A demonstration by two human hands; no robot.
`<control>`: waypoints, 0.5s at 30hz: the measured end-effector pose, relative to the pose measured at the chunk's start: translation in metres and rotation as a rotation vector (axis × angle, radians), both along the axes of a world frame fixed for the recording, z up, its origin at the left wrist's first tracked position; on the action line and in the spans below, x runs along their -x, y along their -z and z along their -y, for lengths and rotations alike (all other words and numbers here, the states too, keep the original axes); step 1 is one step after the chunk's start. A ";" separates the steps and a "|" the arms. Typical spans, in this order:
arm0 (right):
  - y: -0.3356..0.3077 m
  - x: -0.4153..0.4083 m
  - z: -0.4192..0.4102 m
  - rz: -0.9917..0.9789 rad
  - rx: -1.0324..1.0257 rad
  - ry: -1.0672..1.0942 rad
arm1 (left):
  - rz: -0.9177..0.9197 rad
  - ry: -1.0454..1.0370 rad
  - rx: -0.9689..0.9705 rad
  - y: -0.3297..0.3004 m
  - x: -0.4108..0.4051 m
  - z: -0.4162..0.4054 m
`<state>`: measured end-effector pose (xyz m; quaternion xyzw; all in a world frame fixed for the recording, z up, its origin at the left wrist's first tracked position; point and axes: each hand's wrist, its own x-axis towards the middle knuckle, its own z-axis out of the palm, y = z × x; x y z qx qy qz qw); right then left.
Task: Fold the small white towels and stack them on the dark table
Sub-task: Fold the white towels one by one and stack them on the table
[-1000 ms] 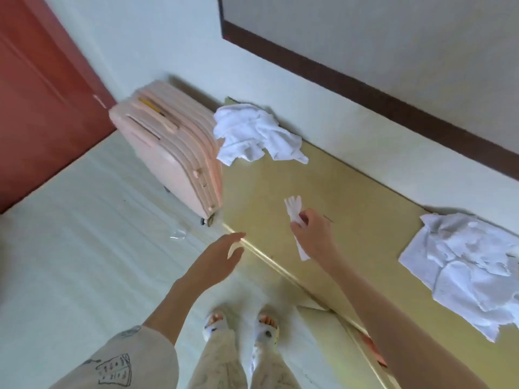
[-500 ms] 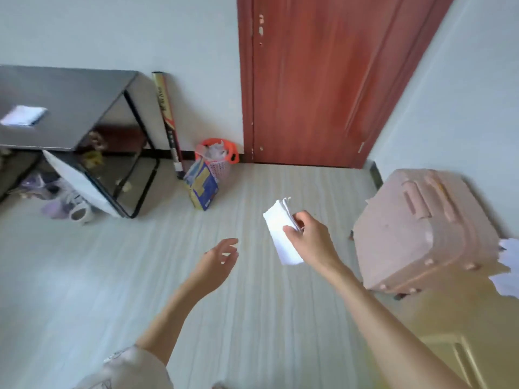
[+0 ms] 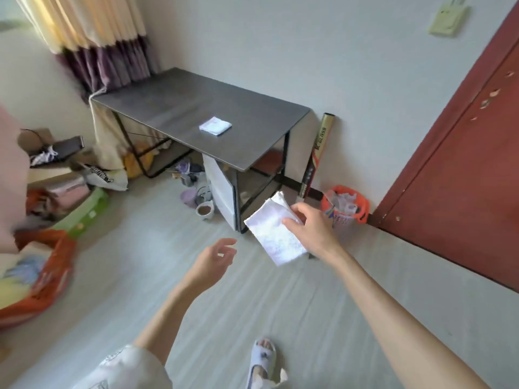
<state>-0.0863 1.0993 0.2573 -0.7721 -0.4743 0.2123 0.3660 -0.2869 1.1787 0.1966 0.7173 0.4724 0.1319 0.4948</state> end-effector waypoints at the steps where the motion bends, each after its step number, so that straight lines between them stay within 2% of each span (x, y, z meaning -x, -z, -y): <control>1: 0.004 -0.004 -0.026 -0.003 0.007 -0.019 | 0.002 -0.008 0.013 0.002 -0.004 -0.022; 10: 0.031 -0.054 -0.242 -0.100 0.134 -0.089 | 0.030 -0.132 0.276 0.015 -0.046 -0.220; 13: 0.031 -0.068 -0.306 -0.115 0.152 -0.115 | 0.107 -0.218 0.391 0.027 -0.059 -0.282; 15: 0.029 -0.076 -0.349 -0.195 0.138 -0.111 | 0.201 -0.267 0.509 0.036 -0.070 -0.323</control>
